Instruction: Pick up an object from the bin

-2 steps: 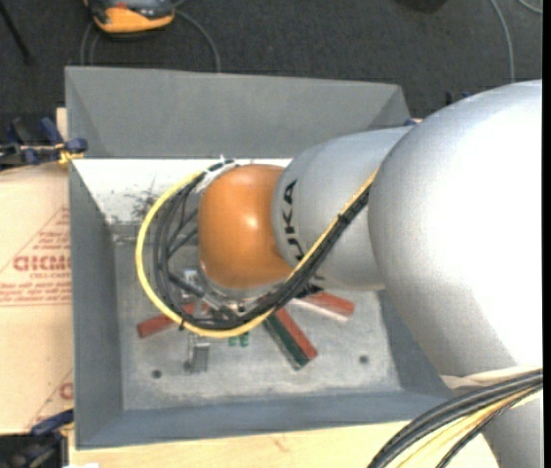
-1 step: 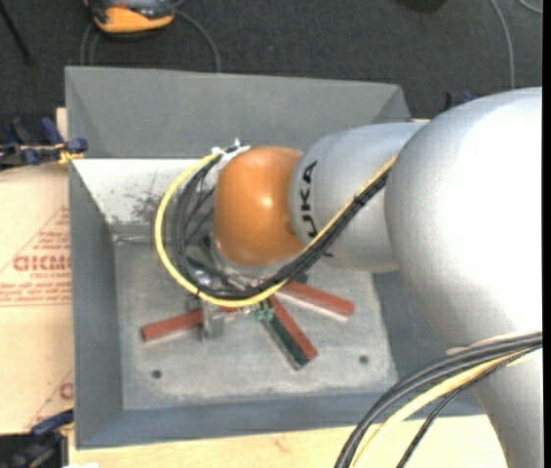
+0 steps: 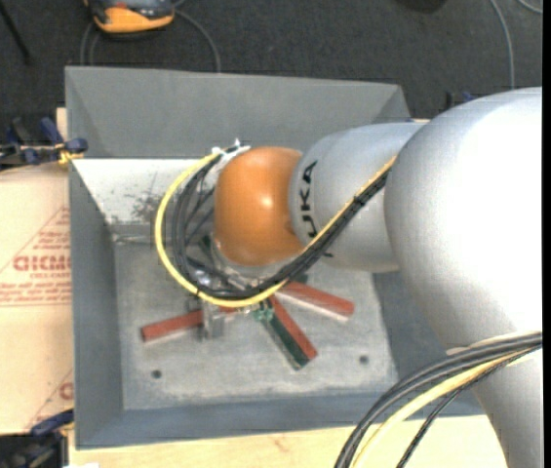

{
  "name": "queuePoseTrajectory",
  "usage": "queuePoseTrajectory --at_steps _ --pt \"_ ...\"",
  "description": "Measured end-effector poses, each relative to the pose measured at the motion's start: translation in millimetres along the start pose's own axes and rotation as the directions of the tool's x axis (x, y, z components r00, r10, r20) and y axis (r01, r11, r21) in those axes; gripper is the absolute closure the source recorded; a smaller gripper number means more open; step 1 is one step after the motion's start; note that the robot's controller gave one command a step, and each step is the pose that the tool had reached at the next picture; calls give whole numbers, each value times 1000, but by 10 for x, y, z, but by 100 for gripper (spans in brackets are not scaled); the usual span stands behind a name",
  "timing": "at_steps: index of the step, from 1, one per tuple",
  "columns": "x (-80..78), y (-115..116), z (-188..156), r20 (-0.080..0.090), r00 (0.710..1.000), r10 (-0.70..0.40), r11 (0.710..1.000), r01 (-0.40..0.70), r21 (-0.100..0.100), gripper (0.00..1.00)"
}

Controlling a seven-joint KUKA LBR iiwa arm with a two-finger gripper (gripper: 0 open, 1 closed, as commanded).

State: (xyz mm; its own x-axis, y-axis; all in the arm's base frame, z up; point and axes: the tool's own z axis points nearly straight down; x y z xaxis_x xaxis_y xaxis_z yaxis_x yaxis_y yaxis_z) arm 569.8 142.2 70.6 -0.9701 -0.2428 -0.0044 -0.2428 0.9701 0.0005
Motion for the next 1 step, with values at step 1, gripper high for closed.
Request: queuePoseTrajectory --at_steps 1 --pt "-194 -50 -410 -9 1000 -19 1000 19 0 100"
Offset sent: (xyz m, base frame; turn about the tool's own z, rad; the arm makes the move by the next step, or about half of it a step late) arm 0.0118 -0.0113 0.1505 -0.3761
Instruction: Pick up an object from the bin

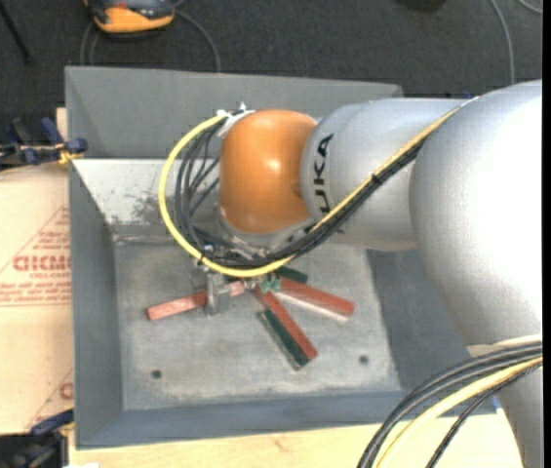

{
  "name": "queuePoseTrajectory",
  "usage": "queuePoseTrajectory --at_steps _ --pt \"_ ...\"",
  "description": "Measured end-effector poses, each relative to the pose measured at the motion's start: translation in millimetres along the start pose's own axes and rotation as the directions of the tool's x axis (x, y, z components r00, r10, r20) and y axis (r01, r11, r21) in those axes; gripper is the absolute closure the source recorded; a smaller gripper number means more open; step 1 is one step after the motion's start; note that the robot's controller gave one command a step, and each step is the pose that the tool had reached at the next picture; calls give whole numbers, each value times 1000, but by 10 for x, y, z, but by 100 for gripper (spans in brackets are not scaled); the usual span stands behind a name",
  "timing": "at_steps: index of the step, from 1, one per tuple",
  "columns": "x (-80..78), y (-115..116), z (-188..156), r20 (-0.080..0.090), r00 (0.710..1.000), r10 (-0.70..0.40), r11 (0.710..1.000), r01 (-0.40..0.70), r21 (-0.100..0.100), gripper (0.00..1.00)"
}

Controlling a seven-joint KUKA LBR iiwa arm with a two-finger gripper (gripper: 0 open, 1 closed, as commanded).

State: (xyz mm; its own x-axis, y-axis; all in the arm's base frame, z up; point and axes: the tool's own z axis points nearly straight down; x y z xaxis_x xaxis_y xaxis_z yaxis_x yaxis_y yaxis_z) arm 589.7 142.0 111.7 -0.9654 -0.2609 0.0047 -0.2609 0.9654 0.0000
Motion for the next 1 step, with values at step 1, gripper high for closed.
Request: queuePoseTrajectory --at_steps 1 --pt "103 -89 -1103 8 938 -346 938 346 1 100"
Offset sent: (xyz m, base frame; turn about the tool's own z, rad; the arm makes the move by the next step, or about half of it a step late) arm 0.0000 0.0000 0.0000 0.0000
